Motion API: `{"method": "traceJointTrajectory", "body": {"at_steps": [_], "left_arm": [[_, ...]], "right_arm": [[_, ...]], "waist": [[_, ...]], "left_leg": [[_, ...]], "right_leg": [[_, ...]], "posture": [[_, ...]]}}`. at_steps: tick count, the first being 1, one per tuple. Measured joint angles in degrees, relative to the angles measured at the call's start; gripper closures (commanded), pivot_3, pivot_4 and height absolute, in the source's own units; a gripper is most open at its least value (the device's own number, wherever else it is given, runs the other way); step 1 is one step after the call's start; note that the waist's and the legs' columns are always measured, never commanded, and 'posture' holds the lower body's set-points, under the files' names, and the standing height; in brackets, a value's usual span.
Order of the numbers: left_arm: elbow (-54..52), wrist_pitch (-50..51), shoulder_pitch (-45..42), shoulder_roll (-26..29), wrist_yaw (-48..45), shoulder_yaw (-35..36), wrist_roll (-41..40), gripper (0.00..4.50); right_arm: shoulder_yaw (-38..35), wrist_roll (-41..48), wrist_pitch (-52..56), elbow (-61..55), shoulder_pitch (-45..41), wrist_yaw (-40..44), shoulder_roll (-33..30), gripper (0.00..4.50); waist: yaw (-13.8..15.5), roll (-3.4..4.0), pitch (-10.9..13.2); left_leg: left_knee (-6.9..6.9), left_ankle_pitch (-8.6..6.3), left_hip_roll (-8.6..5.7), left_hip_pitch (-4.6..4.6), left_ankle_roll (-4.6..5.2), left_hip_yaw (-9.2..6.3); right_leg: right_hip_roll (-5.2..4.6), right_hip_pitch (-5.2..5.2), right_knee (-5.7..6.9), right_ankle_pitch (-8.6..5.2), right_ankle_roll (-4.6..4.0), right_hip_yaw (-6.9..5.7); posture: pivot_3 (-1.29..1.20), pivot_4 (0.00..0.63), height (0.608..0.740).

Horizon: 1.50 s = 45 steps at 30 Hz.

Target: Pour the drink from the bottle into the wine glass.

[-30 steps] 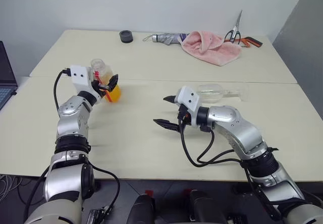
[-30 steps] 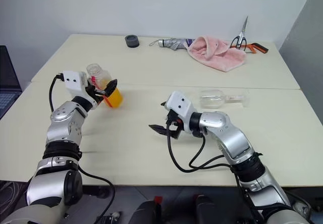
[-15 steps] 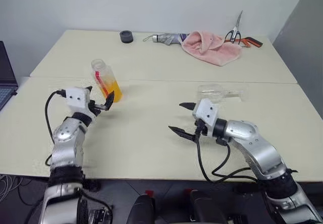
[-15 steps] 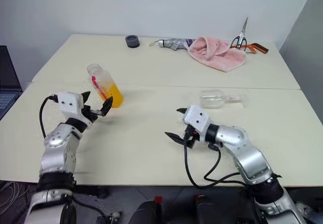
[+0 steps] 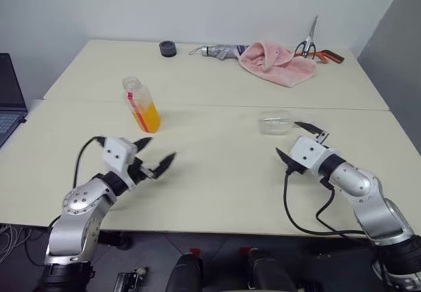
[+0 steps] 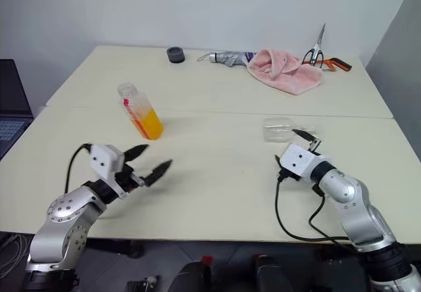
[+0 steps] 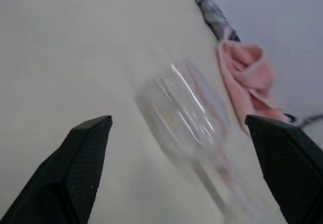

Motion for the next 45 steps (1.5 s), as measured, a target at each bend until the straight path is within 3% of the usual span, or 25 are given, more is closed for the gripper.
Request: {"method": "traceJointTrajectory", "body": {"at_steps": [6, 14, 23, 27, 36, 41, 45], "left_arm": [[-2.0, 4.2, -6.7, 5.2, -9.2, -5.2, -1.1, 0.05], [-1.6, 4.6, -11.6, 4.2, -12.2, -8.2, -1.0, 0.05], [2.0, 2.0, -12.4, 2.0, -13.7, -9.8, 0.2, 0.05], [2.7, 0.8, -12.1, 1.5, -13.9, -9.8, 0.6, 0.0], [3.0, 0.6, -11.0, 1.5, -13.5, -9.5, 1.0, 0.0], [2.8, 2.5, -9.0, 1.3, -10.8, -5.3, -0.5, 0.0], [1.9, 4.9, -7.3, 1.3, -8.8, -2.3, -2.3, 0.0]], "right_arm": [[4.7, -14.7, -4.8, 14.3, -7.1, -8.7, -0.8, 0.0], [12.0, -29.3, -9.9, 32.0, -17.2, -21.0, 0.9, 0.0], [15.8, -33.1, -12.0, 53.0, -28.1, -31.0, 6.2, 0.0], [16.4, -32.9, -13.3, 58.1, -30.7, -33.2, 7.4, 0.91], [16.5, -32.9, -15.6, 62.7, -33.1, -34.8, 9.0, 4.27], [16.3, -30.9, -17.1, 65.0, -35.5, -34.5, 12.1, 4.44], [11.9, -22.0, -20.7, 65.2, -35.8, -31.3, 17.6, 4.44]], "waist": [[-0.5, 0.03, 0.0], [-0.6, 0.02, 0.0], [-1.5, 0.0, 0.0], [-1.5, -0.01, 0.0], [-1.9, -0.04, 0.0], [-3.2, -0.05, 0.0], [-3.4, -0.05, 0.0]], "left_leg": [[-0.05, 0.0, 0.07, 0.1, 0.0, 0.14], [-0.03, 0.0, 0.03, 0.04, 0.01, 0.18], [0.02, 0.0, 0.03, 0.1, 0.01, 0.2], [0.04, 0.0, 0.03, 0.13, 0.01, 0.21], [0.03, 0.0, 0.07, 0.18, 0.01, 0.23], [-0.03, 0.0, 0.16, 0.2, 0.01, 0.21], [-0.1, -0.01, 0.18, 0.16, 0.01, 0.15]], "right_leg": [[0.12, -0.02, 0.02, -0.01, -0.02, 0.15], [0.06, -0.04, -0.01, 0.0, -0.03, 0.22], [0.06, 0.0, 0.02, 0.01, -0.03, 0.25], [0.06, 0.01, 0.04, 0.02, -0.03, 0.27], [0.06, 0.03, 0.06, 0.02, -0.03, 0.3], [0.05, -0.01, 0.08, 0.03, -0.05, 0.31], [0.04, -0.03, 0.08, 0.03, -0.07, 0.27]], "posture": [[0.0, 0.15, 0.74], [0.0, 0.15, 0.74], [0.0, 0.15, 0.74], [0.0, 0.15, 0.74], [0.0, 0.15, 0.74], [0.0, 0.15, 0.74], [0.0, 0.15, 0.74]]}}
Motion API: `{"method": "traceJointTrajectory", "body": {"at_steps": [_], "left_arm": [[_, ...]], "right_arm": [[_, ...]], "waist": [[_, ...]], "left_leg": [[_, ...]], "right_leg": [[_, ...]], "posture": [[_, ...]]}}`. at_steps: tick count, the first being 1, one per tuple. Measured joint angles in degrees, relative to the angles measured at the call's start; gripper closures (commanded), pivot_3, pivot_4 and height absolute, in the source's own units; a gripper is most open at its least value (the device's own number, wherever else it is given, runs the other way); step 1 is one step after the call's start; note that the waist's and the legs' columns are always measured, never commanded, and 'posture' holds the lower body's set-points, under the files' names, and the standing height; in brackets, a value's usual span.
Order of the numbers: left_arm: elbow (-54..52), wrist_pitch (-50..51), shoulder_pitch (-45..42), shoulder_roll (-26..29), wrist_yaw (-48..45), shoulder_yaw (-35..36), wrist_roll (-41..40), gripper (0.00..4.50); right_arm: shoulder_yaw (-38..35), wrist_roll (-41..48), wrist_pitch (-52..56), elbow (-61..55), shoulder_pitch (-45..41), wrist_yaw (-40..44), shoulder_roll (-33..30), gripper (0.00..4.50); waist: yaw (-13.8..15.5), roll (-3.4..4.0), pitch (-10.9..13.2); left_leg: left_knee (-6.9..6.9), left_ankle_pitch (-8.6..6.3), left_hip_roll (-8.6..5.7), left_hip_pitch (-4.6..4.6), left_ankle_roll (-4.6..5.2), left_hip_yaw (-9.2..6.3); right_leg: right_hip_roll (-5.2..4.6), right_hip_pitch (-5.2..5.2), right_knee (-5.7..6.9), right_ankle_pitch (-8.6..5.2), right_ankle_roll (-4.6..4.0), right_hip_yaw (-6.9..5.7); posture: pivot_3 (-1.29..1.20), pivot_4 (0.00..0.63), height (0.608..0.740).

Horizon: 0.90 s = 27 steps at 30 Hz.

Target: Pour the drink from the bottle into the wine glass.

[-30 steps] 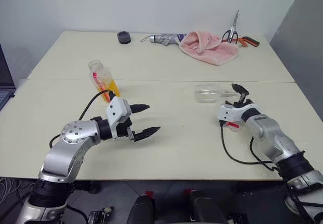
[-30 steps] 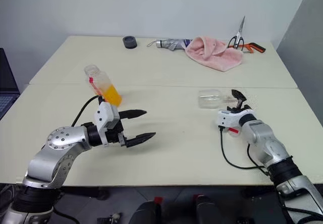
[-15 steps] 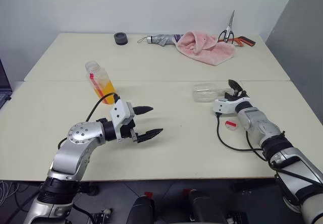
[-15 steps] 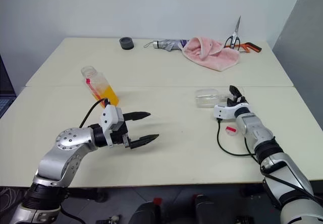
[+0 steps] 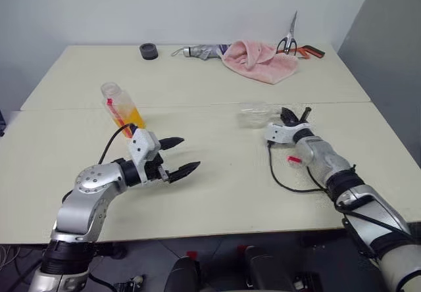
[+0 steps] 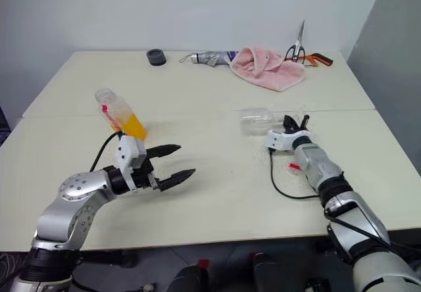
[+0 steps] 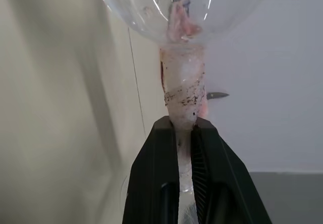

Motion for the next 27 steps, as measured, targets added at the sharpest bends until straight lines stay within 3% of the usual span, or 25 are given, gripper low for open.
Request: {"method": "traceJointTrajectory", "body": {"at_steps": [5, 8, 16, 27], "left_arm": [[-1.9, 3.2, 1.6, 1.3, 1.4, 4.0, -2.2, 0.0], [-2.9, 4.5, 1.8, 2.0, 1.8, 5.3, -3.1, 0.0], [-4.3, 6.5, 1.2, 2.8, 2.9, 6.5, -3.3, 0.0], [-6.8, 9.9, -0.7, 3.9, 3.9, 7.7, -6.1, 0.0]], "right_arm": [[-12.6, 24.5, -4.5, -0.8, 0.0, 14.2, 15.7, 4.44], [-16.4, 34.1, -4.4, 0.6, -0.6, 21.4, 23.2, 4.44], [-19.7, 38.5, -6.9, 10.6, -3.7, 26.7, 26.1, 4.44], [-20.0, 38.6, -10.7, 11.1, -1.5, 32.2, 25.4, 4.44]], "waist": [[0.0, 0.01, 0.0], [0.5, 0.07, 0.1], [1.6, 0.08, 0.1], [1.5, 0.06, 0.0]], "left_leg": [[-0.02, 0.0, 0.08, -0.03, 0.0, -0.12], [-0.01, 0.0, 0.1, -0.05, 0.0, -0.21], [0.02, 0.0, -0.04, -0.05, 0.0, -0.14], [0.0, 0.0, -0.03, 0.02, -0.01, -0.13]], "right_leg": [[-0.04, 0.0, -0.01, 0.01, -0.01, -0.09], [-0.15, 0.01, 0.01, 0.01, -0.01, -0.16], [-0.15, 0.05, -0.03, 0.02, 0.02, -0.18], [-0.12, 0.06, -0.02, 0.01, -0.01, -0.16]], "posture": [[0.0, 0.15, 0.74], [0.0, 0.15, 0.74], [0.0, 0.15, 0.74], [0.0, 0.15, 0.74]]}}
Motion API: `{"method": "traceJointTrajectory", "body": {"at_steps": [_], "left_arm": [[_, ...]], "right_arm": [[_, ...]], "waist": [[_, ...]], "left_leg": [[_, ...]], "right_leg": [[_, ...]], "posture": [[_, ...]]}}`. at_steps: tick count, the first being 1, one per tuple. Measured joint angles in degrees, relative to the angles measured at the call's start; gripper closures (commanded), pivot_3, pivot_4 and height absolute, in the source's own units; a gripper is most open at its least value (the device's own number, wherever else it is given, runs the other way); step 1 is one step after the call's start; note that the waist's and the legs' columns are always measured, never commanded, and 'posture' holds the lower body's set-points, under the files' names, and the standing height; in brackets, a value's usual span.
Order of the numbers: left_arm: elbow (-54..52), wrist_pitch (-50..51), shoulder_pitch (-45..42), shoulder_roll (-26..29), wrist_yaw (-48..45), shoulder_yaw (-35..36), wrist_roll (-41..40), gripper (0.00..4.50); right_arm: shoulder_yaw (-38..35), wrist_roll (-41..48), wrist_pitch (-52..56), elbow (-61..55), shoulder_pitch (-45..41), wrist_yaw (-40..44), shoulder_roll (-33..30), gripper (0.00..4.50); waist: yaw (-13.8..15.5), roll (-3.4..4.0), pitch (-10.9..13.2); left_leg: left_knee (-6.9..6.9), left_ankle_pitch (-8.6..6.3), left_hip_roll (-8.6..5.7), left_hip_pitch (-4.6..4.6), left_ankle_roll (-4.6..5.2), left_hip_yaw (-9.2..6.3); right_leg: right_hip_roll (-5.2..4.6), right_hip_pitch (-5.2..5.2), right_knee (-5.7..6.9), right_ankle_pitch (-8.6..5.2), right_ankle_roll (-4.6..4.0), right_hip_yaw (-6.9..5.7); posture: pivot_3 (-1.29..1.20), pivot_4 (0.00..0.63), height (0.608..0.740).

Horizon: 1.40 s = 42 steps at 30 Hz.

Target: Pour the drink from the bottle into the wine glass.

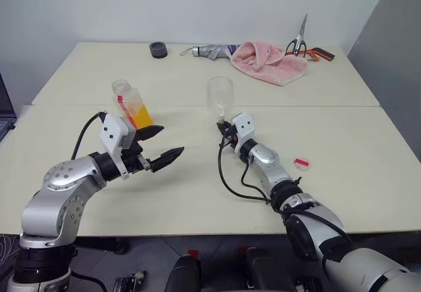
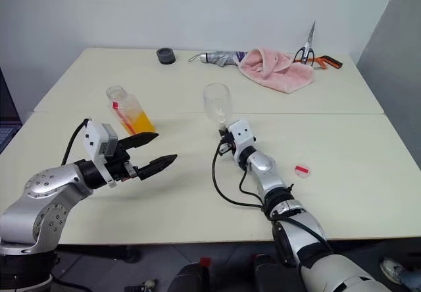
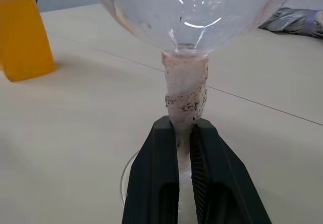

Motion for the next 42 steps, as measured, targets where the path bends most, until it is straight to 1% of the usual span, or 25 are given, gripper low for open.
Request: {"method": "traceJointTrajectory", "body": {"at_steps": [4, 6, 7, 8, 10, 14, 15, 17, 23, 26, 30, 33, 34, 37, 39, 40, 42], "left_arm": [[-0.1, 0.3, -1.6, 1.0, 0.0, 0.2, -0.8, 0.0], [-0.3, 0.7, -2.2, 1.2, 0.0, 0.5, -1.0, 0.0], [-0.5, 0.8, -2.4, 1.3, 0.0, 0.5, -1.1, 0.0], [-0.7, 0.8, -2.5, 1.4, 0.0, 0.5, -1.3, 0.0], [-0.7, 0.8, -2.6, 1.4, 0.1, 0.5, -1.3, 0.0], [-0.7, 0.8, -3.5, 1.4, 0.1, 0.6, -1.3, 0.0], [-0.7, 0.8, -3.6, 1.4, 0.1, 0.6, -1.3, 0.0], [-0.7, 0.8, -3.7, 1.4, 0.1, 0.6, -1.3, 0.0], [-0.7, 0.8, -5.0, 1.4, 0.2, 0.8, -1.6, 0.0], [-0.9, 0.8, -5.0, 1.4, 0.7, 1.0, -1.7, 0.0], [-1.8, 0.8, -4.7, 1.3, 1.4, 2.1, -1.9, 0.0], [-2.8, 0.9, -0.8, 0.5, 1.9, 3.0, -3.0, 0.0], [-2.7, 0.8, 2.1, -0.2, 2.3, 3.0, -2.8, 0.0], [-0.2, -0.3, 7.2, -2.5, 4.2, 3.1, -0.8, 0.0], [2.3, -1.6, 8.5, -4.2, 6.4, 3.6, 0.6, 0.0], [3.6, -3.0, 8.6, -6.1, 8.3, 4.4, 1.7, 0.0], [5.8, -5.3, 8.8, -8.2, 10.9, 4.9, 3.3, 0.0]], "right_arm": [[-0.5, 0.3, 0.4, 0.0, 0.0, 1.1, 0.1, 4.44], [-0.7, 0.8, 0.8, -0.1, 0.0, 1.6, 0.1, 3.72], [-0.7, 1.1, 1.3, 0.0, 0.0, 2.1, 0.1, 3.48], [-0.7, 1.1, 2.1, 0.3, 0.3, 2.2, 0.1, 3.08], [-0.7, 1.2, 2.6, 0.5, 0.8, 2.3, 0.2, 2.48], [-0.8, 1.7, 3.2, 0.3, 0.7, 2.4, 0.3, 1.02], [-0.8, 1.8, 3.3, 0.3, 0.7, 2.4, 0.3, 0.6], [-0.8, 2.0, 3.5, 0.2, 0.7, 2.5, 0.2, 0.03], [-0.7, 2.6, 5.4, -2.9, 2.1, 4.9, -0.2, 0.03], [-0.3, 3.2, 7.0, -7.3, 4.7, 6.8, -0.9, 0.03], [0.7, 4.0, 10.4, -16.0, 9.9, 10.0, -3.0, 0.03], [3.2, 4.4, 15.3, -27.1, 15.6, 14.1, -6.5, 0.03], [4.6, 5.0, 18.5, -33.3, 18.8, 17.1, -8.9, 0.03], [8.2, 7.9, 27.2, -47.3, 25.6, 24.7, -15.5, 0.03], [10.1, 9.2, 31.8, -54.9, 28.0, 28.1, -18.9, 0.03], [10.9, 10.3, 34.6, -59.4, 28.7, 29.1, -20.3, 0.03], [11.3, 11.5, 37.6, -64.3, 28.9, 30.0, -21.4, 0.03]], "waist": [[-0.1, 0.0, 0.0], [-0.1, 0.0, 0.0], [-0.1, 0.0, 0.0], [-0.1, 0.01, 0.0], [-0.1, 0.02, 0.0], [-0.1, 0.01, 0.0], [-0.1, 0.01, 0.0], [-0.1, 0.01, 0.0], [-0.1, 0.02, 0.0], [0.0, 0.02, 0.0], [0.1, 0.02, 0.0], [0.3, 0.07, 0.0], [0.4, 0.11, 0.1], [0.6, 0.16, 0.1], [0.6, 0.15, 0.1], [0.6, 0.15, 0.1], [0.6, 0.15, 0.1]], "left_leg": [[-0.01, 0.0, 0.0, 0.01, 0.0, 0.0], [-0.01, 0.0, 0.0, 0.01, 0.0, 0.01], [-0.01, 0.0, 0.0, 0.01, 0.0, 0.0], [-0.01, 0.0, 0.0, 0.0, 0.0, 0.0], [-0.01, 0.0, 0.0, 0.0, 0.0, 0.01], [-0.01, 0.0, -0.01, 0.0, 0.0, 0.01], [-0.01, 0.0, -0.01, 0.0, 0.0, 0.01], [-0.01, 0.0, -0.01, 0.0, 0.0, 0.0], [-0.01, 0.0, 0.0, -0.02, 0.0, 0.0], [-0.01, 0.0, 0.01, -0.03, 0.0, -0.01], [0.0, 0.0, 0.02, -0.05, 0.0, -0.02], [-0.04, -0.01, 0.06, -0.06, 0.0, -0.03], [-0.04, -0.01, 0.07, -0.07, 0.01, -0.05], [-0.01, -0.02, 0.1, -0.18, 0.02, -0.1], [0.03, -0.01, 0.04, -0.17, 0.01, -0.07], [0.05, -0.01, 0.03, -0.12, 0.01, -0.07], [0.04, -0.01, 0.02, -0.09, 0.01, -0.07]], "right_leg": [[0.01, 0.0, 0.0, 0.0, 0.0, 0.0], [0.01, 0.0, 0.0, 0.0, 0.0, 0.01], [0.01, 0.0, 0.0, 0.0, 0.0, 0.0], [0.01, 0.0, 0.0, 0.0, 0.0, 0.0], [0.01, -0.02, 0.0, 0.0, 0.0, 0.01], [0.02, -0.01, 0.0, 0.0, 0.0, 0.01], [0.02, -0.01, 0.0, 0.0, 0.0, 0.01], [0.02, -0.01, 0.0, 0.0, 0.0, 0.0], [0.02, -0.02, -0.01, 0.0, 0.0, 0.0], [0.01, -0.02, -0.01, 0.0, 0.0, 0.0], [0.0, -0.02, -0.02, -0.01, 0.01, 0.0], [-0.02, -0.03, -0.05, -0.01, 0.02, 0.03], [-0.05, -0.04, -0.06, -0.02, 0.03, 0.04], [-0.12, -0.08, -0.1, -0.03, 0.04, 0.01], [-0.1, -0.08, -0.1, -0.02, 0.04, -0.02], [-0.08, -0.07, -0.06, -0.03, 0.05, -0.03], [0.02, -0.05, -0.07, -0.03, 0.06, -0.03]], "posture": [[0.0, 0.15, 0.74], [0.0, 0.15, 0.74], [0.0, 0.15, 0.74], [0.0, 0.15, 0.74], [0.0, 0.15, 0.74], [0.0, 0.15, 0.74], [0.0, 0.15, 0.74], [0.0, 0.15, 0.74], [0.0, 0.15, 0.74], [0.0, 0.15, 0.74], [0.0, 0.15, 0.74], [0.0, 0.15, 0.74], [0.0, 0.15, 0.74], [0.0, 0.15, 0.74], [0.0, 0.15, 0.74], [0.0, 0.15, 0.74], [0.0, 0.15, 0.74]]}}
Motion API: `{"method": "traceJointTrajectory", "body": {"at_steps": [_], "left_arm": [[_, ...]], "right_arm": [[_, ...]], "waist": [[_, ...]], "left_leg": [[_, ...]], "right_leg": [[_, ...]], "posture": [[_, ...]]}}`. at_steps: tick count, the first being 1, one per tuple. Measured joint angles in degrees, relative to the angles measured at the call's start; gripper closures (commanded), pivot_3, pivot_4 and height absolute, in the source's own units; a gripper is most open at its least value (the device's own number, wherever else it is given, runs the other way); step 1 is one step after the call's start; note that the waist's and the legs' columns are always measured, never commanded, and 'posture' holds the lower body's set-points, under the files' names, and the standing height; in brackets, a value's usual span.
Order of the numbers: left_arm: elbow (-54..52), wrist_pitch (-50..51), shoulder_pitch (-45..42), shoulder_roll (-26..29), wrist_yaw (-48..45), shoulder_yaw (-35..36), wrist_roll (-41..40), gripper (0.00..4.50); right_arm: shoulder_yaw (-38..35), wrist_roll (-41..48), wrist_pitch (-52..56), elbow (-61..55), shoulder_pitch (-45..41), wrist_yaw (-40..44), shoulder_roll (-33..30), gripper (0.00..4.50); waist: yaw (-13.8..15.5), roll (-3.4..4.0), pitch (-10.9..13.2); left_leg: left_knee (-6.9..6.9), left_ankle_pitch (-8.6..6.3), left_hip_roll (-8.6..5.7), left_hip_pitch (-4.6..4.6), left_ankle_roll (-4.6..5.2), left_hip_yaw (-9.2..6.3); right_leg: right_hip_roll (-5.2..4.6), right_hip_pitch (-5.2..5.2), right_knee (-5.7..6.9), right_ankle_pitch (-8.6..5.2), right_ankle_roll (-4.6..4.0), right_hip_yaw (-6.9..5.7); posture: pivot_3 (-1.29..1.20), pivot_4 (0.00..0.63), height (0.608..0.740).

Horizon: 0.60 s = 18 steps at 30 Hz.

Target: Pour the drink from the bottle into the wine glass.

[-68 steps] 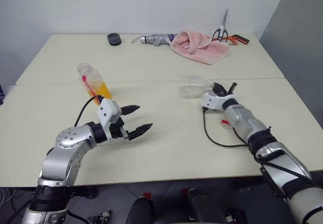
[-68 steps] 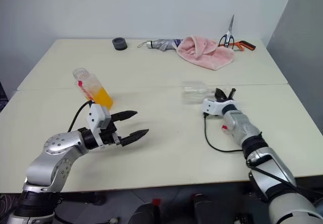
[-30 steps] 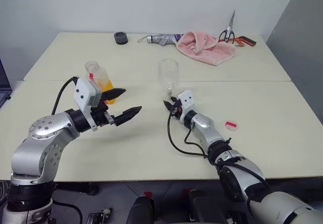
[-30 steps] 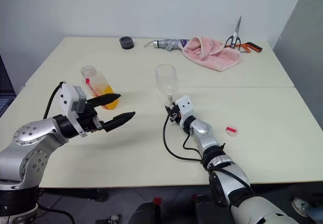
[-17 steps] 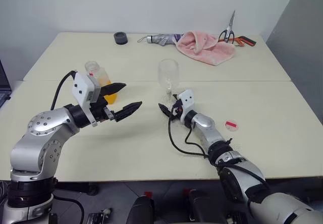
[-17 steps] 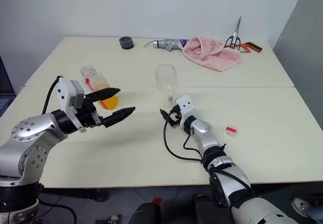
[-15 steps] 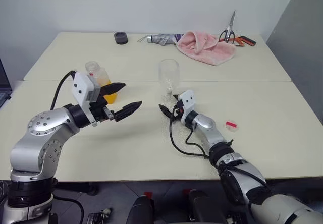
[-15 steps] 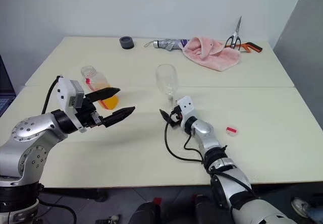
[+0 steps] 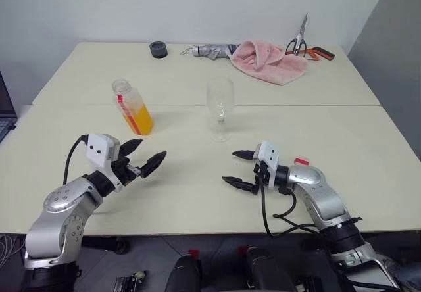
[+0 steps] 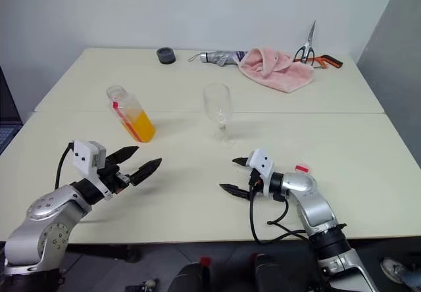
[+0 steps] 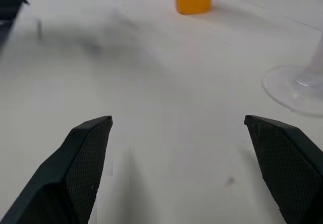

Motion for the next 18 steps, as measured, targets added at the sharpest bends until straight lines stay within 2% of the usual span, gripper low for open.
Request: {"method": "traceJointTrajectory", "body": {"at_steps": [3, 7, 18], "left_arm": [[4.3, -3.1, 0.0, -2.2, 3.6, 0.3, 2.7, 0.0], [9.9, -6.7, -3.6, -2.1, 6.8, 1.5, 5.4, 0.0], [18.0, -8.8, -13.2, 0.3, 6.5, 2.3, 6.7, 0.0]], "right_arm": [[0.2, 2.0, 3.8, -6.1, 0.0, 0.3, -2.0, 0.03], [0.1, 4.5, 8.2, -10.9, 0.0, 0.0, -2.6, 0.03], [0.2, 6.4, 15.7, -15.4, -2.0, -4.4, -3.3, 0.03]], "waist": [[0.1, -0.03, 0.0], [0.3, -0.04, 0.0], [0.3, -0.05, 0.0]], "left_leg": [[0.0, 0.0, 0.0, 0.0, -0.01, -0.06], [0.01, 0.01, -0.03, -0.04, -0.01, -0.06], [0.0, 0.0, -0.07, -0.08, -0.01, -0.05]], "right_leg": [[0.05, 0.02, 0.01, -0.02, 0.03, -0.02], [0.04, 0.02, -0.01, 0.0, 0.0, -0.1], [0.02, 0.0, -0.02, 0.01, -0.01, -0.13]], "posture": [[0.0, 0.15, 0.74], [0.0, 0.15, 0.74], [0.0, 0.15, 0.74]]}}
